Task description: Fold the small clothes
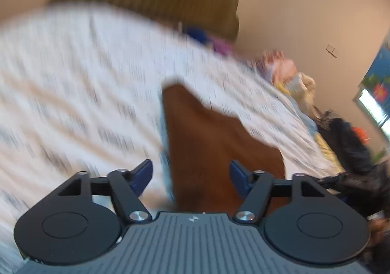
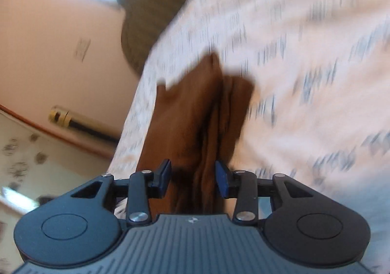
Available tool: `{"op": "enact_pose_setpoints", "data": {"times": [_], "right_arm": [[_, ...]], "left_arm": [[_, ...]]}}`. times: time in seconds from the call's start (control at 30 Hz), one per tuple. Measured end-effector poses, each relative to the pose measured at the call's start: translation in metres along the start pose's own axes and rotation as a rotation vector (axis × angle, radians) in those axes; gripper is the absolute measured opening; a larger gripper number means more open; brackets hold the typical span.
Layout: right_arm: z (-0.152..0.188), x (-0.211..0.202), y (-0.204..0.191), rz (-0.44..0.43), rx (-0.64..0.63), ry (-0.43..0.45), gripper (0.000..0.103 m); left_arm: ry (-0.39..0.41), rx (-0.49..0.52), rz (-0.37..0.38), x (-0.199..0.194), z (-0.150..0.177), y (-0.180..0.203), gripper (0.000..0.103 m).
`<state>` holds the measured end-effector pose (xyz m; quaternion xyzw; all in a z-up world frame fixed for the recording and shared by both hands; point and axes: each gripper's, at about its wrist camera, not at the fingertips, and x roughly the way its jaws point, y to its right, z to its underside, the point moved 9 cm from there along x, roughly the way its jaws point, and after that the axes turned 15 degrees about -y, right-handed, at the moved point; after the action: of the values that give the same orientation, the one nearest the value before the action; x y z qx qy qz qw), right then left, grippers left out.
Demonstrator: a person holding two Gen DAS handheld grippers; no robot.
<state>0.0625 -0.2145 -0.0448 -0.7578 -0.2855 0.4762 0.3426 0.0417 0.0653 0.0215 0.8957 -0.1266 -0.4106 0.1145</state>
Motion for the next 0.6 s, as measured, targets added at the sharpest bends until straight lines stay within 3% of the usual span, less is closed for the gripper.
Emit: {"op": "enact_pose_setpoints", "data": {"times": [0.07,0.13,0.17,0.2,0.27,0.3,0.33,0.37,0.47,0.53,0.6], "right_arm": [[-0.019,-0.014,-0.017,0.125,-0.085,0.122,0.039],[-0.036,-0.006,-0.042,0.092,-0.149,0.149,0.04],[-0.044,0.005,-0.052,0.063,-0.157,0.131,0.049],[-0.053,0.02,-0.059,0.036,-0.154,0.096,0.064],[-0.069,0.059,-0.052,0.047,-0.104,0.018,0.07],[-0.073,0.079,-0.035,0.145,-0.079,-0.034,0.068],[-0.075,0.093,-0.021,0.204,-0.095,-0.053,0.064],[-0.076,0.095,-0.018,0.188,-0.151,-0.005,0.063],[-0.068,0.095,-0.02,0.227,-0.187,-0.003,0.063],[-0.062,0.093,-0.034,0.334,-0.273,-0.008,0.064],[-0.049,0.073,-0.048,0.403,-0.28,0.037,0.066]], "left_arm": [[0.123,0.117,-0.09,-0.011,-0.02,0.026,0.082],[0.129,0.211,-0.088,0.01,-0.027,0.057,0.087],[0.102,0.249,-0.091,0.028,-0.025,0.069,0.087],[0.039,0.279,-0.096,0.051,-0.021,0.076,0.087],[-0.123,0.34,-0.149,0.103,-0.002,0.078,0.077],[-0.141,0.347,-0.175,0.119,0.004,0.074,0.083],[-0.09,0.335,-0.181,0.122,0.007,0.066,0.091],[-0.086,0.321,-0.164,0.124,0.008,0.062,0.091],[-0.125,0.304,-0.145,0.12,0.003,0.059,0.09],[-0.102,0.311,-0.156,0.104,0.0,0.058,0.075],[-0.044,0.31,-0.15,0.072,0.005,0.059,0.074]]}}
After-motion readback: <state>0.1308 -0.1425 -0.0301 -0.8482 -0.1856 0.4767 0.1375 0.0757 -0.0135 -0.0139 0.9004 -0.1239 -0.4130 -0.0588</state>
